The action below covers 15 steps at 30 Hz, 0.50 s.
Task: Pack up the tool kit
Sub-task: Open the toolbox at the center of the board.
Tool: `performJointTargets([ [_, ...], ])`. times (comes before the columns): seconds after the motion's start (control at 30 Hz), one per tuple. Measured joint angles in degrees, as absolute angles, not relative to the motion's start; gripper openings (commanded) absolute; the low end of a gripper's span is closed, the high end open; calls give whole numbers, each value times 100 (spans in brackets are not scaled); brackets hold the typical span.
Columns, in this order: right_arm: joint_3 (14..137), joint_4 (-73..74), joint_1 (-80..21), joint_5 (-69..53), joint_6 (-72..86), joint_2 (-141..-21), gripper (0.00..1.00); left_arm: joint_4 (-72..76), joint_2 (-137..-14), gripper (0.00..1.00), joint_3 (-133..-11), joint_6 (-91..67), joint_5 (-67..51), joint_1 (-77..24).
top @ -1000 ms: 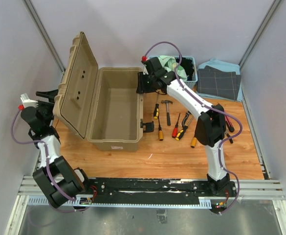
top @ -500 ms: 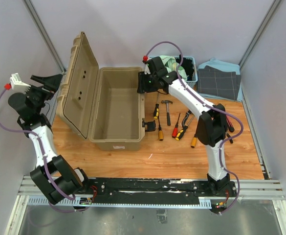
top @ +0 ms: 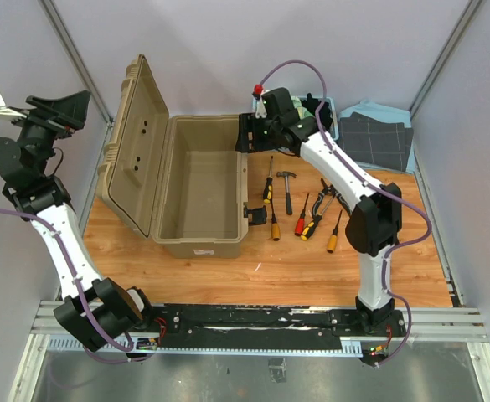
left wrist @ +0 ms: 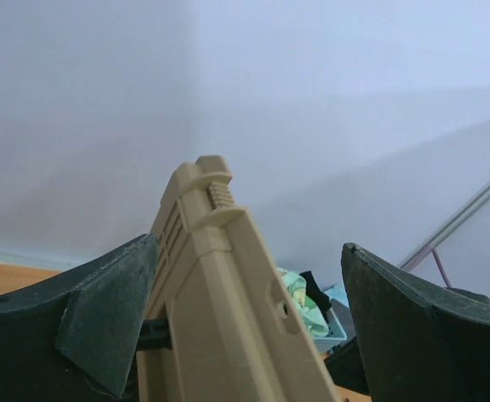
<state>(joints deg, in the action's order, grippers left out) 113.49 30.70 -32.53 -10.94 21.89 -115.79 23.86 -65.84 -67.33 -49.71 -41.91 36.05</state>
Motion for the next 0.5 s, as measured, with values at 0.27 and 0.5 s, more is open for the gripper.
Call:
performJointTargets([
  [0.27,11579,3398,-3044,-419,1855,-10849,88,2449,-6674,94,-7734,-5009,-4403,3573],
  [0.5,10759,3940,-1511,384,1413,-9640,89,2552,-6729,94,-8176,-4685,-4834,2842],
])
